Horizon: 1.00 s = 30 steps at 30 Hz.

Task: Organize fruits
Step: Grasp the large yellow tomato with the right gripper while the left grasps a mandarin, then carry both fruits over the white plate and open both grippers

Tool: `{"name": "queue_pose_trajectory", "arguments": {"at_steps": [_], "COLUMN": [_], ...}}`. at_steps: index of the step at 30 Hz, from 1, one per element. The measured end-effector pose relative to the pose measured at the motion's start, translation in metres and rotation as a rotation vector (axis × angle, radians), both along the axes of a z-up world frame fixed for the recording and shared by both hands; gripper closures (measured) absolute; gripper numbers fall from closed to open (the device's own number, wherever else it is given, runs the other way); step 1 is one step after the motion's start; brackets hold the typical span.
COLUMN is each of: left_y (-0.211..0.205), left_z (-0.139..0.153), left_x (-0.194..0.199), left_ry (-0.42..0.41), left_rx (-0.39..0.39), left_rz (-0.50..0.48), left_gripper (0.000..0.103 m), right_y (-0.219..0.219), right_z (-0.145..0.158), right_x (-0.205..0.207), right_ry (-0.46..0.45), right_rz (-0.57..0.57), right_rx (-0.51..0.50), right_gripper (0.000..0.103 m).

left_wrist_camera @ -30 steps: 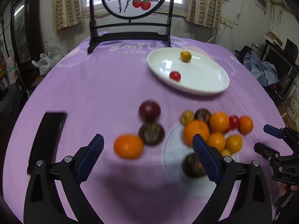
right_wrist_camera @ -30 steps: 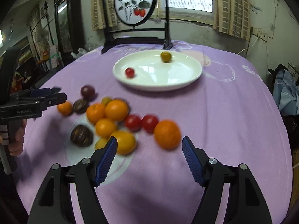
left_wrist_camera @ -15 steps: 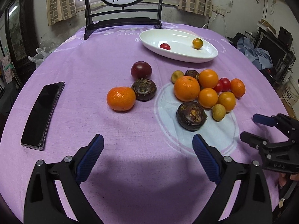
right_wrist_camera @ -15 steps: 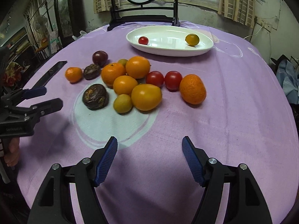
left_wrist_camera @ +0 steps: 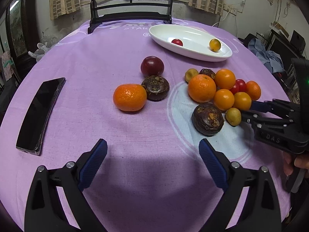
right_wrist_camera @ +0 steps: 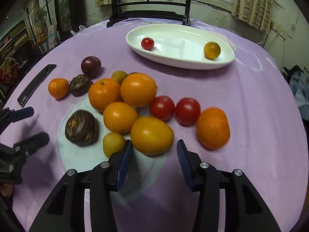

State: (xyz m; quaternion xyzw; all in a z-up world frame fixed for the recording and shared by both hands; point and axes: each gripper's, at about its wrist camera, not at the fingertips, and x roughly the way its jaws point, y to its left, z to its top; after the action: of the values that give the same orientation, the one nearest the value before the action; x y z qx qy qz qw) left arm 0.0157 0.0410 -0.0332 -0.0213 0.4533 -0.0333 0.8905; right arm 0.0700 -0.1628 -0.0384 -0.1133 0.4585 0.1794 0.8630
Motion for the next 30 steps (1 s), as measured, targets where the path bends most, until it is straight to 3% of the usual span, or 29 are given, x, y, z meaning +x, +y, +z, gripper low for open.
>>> {"name": "queue_pose_trajectory", "arguments": {"at_steps": [10,13,20,22,24,27,30], "left_y": [0.015,0.011,0.010,0.008,0.012,0.018,0.015], "left_z": [0.001,-0.005,-0.013,-0.011,-0.008,-0.005,0.003], "left_x": [0.030,0.045,0.068,0.071,0.071,0.067,0.054], "left_ry": [-0.007,0.017,0.043,0.036,0.038,0.053,0.037], "left_rx": [-0.006,0.005,0.046,0.071,0.074,0.026,0.025], "left_rz": [0.053,0.034,0.045,0.025,0.036,0.032,0.011], "left_gripper": [0.010,0.029,0.033,0.051,0.060,0.061,0.061], "right_y": [-0.024,-0.032,-0.043,-0.044,-0.047,-0.050,-0.051], "right_z": [0.012,0.013,0.022,0.023,0.024,0.027,0.030], "right_x": [-0.028,-0.040,-0.054,-0.055,-0.055,-0.058,-0.056], "right_ry": [-0.004,-0.006,-0.024,-0.021,-0.011,-0.021,-0.030], "right_rz": [-0.011,-0.022,-0.015,-0.020,-0.036,-0.044,-0.048], "right_rx": [0.121,0.137,0.178,0.185,0.199,0.196,0.194], "right_gripper": [0.062,0.062,0.062,0.062,0.062,0.062,0.062]}}
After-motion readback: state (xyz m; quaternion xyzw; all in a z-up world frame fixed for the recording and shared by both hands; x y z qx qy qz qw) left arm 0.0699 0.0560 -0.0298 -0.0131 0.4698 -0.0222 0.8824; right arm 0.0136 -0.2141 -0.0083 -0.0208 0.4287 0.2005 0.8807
